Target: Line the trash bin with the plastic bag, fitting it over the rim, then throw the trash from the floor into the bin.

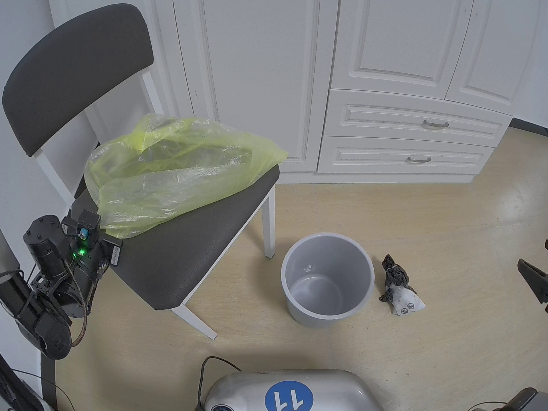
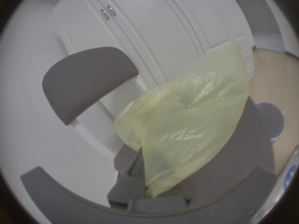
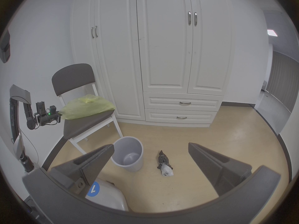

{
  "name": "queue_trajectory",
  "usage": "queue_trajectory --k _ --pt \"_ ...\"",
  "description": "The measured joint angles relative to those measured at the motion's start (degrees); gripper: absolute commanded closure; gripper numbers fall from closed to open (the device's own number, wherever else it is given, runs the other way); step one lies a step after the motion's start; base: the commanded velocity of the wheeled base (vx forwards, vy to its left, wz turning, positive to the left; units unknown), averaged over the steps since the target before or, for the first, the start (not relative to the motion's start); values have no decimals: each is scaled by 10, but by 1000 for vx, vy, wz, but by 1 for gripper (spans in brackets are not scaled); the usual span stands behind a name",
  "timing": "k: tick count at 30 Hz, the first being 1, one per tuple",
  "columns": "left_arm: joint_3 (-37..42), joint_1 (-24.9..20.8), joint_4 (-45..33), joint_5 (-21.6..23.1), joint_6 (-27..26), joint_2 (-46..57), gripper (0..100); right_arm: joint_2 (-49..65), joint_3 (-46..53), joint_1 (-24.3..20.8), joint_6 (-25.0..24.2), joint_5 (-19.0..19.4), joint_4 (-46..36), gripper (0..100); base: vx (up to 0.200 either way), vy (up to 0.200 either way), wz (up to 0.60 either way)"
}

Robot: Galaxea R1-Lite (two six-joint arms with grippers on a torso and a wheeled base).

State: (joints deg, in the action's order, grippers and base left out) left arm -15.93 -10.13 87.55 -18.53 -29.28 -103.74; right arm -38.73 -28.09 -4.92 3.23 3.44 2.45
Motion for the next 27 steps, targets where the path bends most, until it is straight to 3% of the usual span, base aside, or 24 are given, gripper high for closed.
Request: queue_trajectory --k 7,12,20,27 --pt "17 -63 -15 86 97 69 100 -4 5 0 0 5 3 0 0 0 0" --pt "14 -125 -23 120 163 109 100 -13 5 0 0 5 3 0 0 0 0" --pt "-38 -210 -26 134 202 126 100 -24 2 0 1 5 5 0 0 0 0" --pt "-61 -237 -17 134 264 124 100 -29 -4 -21 1 3 6 0 0 0 0"
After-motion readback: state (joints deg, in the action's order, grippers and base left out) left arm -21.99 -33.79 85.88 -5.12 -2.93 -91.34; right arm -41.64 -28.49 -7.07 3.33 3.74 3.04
